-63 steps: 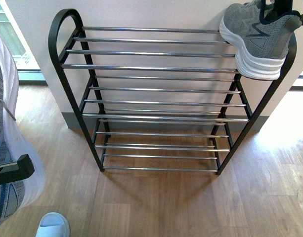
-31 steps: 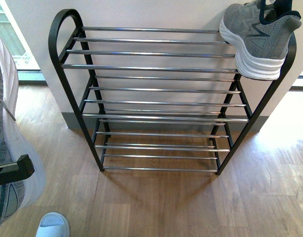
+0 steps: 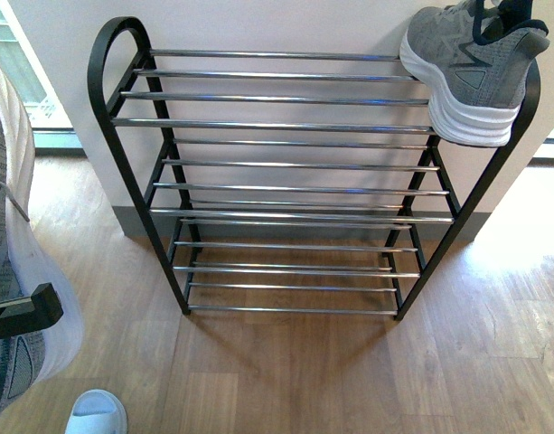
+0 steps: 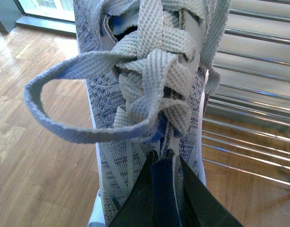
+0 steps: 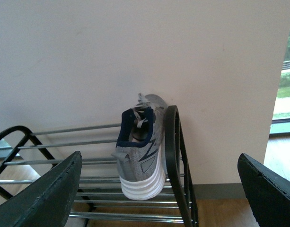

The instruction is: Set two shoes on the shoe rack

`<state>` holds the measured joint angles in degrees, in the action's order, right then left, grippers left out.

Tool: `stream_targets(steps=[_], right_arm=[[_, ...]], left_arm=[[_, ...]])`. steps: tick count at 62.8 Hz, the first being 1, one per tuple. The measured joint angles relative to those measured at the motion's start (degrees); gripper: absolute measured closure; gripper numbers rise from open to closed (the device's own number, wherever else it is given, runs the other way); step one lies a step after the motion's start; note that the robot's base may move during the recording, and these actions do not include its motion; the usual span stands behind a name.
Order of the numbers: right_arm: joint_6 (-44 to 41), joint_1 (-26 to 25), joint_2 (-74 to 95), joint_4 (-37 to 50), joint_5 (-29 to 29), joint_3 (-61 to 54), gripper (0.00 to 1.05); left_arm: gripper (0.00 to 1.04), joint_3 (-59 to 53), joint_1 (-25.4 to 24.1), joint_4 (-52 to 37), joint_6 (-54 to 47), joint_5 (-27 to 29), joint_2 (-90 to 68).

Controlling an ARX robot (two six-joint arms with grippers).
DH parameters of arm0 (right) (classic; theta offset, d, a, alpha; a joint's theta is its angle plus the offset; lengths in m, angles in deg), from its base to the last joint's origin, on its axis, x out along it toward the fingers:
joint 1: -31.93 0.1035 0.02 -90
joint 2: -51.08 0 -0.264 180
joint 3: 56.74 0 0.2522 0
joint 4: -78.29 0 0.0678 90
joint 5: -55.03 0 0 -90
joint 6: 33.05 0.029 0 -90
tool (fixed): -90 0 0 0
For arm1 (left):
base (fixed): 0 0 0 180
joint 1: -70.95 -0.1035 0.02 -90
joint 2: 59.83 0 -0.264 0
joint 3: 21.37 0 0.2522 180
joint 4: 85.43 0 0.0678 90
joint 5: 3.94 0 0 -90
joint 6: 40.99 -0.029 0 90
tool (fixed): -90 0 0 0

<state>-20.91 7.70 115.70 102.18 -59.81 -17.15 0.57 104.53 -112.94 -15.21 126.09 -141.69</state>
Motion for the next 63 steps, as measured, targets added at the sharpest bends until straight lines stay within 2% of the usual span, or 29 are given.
stream_targets(steps=[5,7,9,12,16,22,36,54,59,63], right_arm=[[-0.5,0.0,0.0,0.2,-0.2,-0.1,0.10],[-2.0,0.5,-0.4,0.5,0.8,-0.4,0.14],[-5.6,1.4,-1.9,0.9,3.1,-1.8,0.22],[-7.5,2.6,-3.5,1.1,4.3,-3.6,0.29],[-9.9,5.5,-7.2,1.2,6.8,-7.9,0.45],[-10.9,8.8,-11.6,1.1,10.0,-12.1,0.66],[-11.6,13.5,-19.0,-1.1,14.6,-17.2,1.03],[-11.8,18.1,-29.0,-6.7,19.1,-21.7,1.03],[-11.8,21.7,-31.4,-8.4,23.9,-22.3,1.03],[-11.8,23.4,-33.3,-9.7,24.2,-22.9,1.03]], left_arm=[[1.02,0.0,0.0,0.0,0.0,0.0,0.0],[1.02,0.0,0.0,0.0,0.0,-0.1,0.0],[1.02,0.0,0.0,0.0,0.0,-0.1,0.0],[1.02,0.0,0.0,0.0,0.0,0.0,0.0],[1.02,0.0,0.0,0.0,0.0,0.0,0.0],[1.02,0.0,0.0,0.0,0.0,-0.2,0.0],[1.02,0.0,0.0,0.0,0.0,0.0,0.0],[1.02,0.0,0.0,0.0,0.0,0.0,0.0],[1.02,0.0,0.0,0.0,0.0,0.0,0.0],[1.02,0.0,0.0,0.0,0.0,0.0,0.0]])
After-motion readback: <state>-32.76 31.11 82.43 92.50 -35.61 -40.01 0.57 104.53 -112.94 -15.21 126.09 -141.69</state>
